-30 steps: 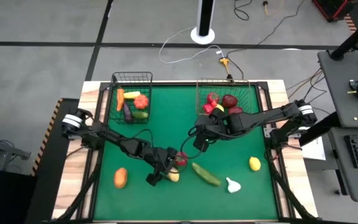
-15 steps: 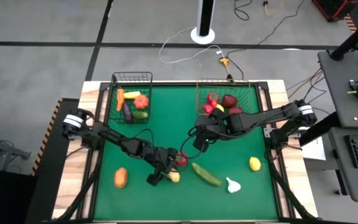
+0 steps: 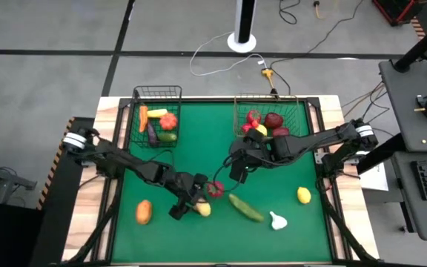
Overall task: Sort produce into baskets
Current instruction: Put the left yellow lemon into the right wire basket
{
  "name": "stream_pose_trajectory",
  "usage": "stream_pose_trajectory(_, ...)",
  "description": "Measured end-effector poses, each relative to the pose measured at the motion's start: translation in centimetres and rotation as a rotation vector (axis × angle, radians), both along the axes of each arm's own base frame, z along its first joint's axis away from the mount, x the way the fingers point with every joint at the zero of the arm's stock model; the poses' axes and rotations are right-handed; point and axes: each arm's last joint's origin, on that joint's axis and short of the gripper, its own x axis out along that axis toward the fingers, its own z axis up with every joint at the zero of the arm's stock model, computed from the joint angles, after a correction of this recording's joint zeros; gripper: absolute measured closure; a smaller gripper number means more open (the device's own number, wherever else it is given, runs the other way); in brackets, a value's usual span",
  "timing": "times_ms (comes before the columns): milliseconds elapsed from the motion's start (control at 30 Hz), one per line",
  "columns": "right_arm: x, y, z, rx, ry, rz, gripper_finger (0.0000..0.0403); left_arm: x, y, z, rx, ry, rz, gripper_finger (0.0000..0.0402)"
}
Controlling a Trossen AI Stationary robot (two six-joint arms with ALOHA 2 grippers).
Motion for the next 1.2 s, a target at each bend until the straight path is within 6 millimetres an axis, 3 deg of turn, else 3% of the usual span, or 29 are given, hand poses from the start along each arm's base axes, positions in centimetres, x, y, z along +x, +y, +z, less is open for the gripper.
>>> stream_pose_trajectory(333,1.6,4.9,0.3,-0.264,-0.206,0.4,0.0156,-3.5,2.2,6.2,-0.101,-0.208,0.139,0.0168)
stream_pose_trajectory(567,2.1,8.3,-0.3,-0.474,-0.279,0.582,0.0156,-6.5,3.2,8.3,-0.35,-0.237,0.317,0.0168)
stream_pose_trajectory(767,3.3,9.4,-0.9,-0.562,-0.297,0.633,0.0156,-7.5,3.7,8.7,-0.439,-0.262,0.413,0.0168)
stream_pose_trajectory(1200,4.5,9.6,-0.5,-0.495,-0.341,0.586,0.0156,-7.2,3.9,8.3,-0.437,-0.292,0.455,0.0168)
